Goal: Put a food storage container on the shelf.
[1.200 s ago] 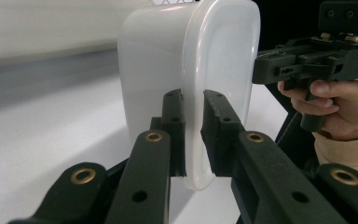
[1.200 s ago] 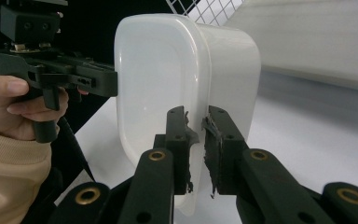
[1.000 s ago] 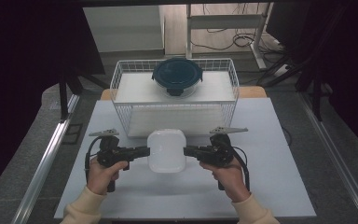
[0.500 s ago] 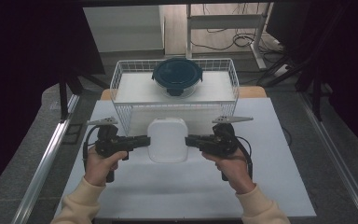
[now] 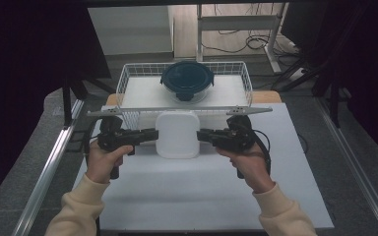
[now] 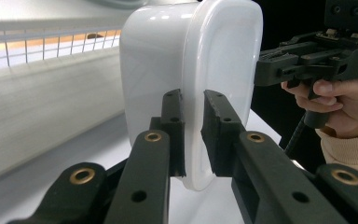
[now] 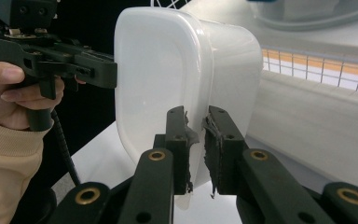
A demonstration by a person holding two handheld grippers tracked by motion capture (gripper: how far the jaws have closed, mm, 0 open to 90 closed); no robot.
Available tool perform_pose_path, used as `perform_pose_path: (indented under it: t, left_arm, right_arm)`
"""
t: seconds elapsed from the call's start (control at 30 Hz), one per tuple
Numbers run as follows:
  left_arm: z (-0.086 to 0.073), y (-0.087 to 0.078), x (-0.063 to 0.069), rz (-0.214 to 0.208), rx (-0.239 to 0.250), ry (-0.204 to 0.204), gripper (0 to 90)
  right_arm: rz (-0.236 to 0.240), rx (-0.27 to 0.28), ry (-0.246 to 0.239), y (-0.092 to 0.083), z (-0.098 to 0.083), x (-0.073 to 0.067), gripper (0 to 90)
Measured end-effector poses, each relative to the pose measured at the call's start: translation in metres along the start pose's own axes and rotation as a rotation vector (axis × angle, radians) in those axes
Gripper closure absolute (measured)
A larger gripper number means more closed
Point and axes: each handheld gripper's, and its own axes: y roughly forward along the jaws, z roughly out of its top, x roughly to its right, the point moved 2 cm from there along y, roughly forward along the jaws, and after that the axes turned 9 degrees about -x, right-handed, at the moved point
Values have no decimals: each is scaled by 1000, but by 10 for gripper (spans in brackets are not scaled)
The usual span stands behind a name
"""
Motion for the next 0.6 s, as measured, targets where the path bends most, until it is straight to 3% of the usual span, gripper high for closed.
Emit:
perform_pose_path:
  t: [0.6]
  left_arm:
    - [26,-15,12,5,23,30,794]
  right_arm:
    - [-10,12,-34,-18,27,-10,794]
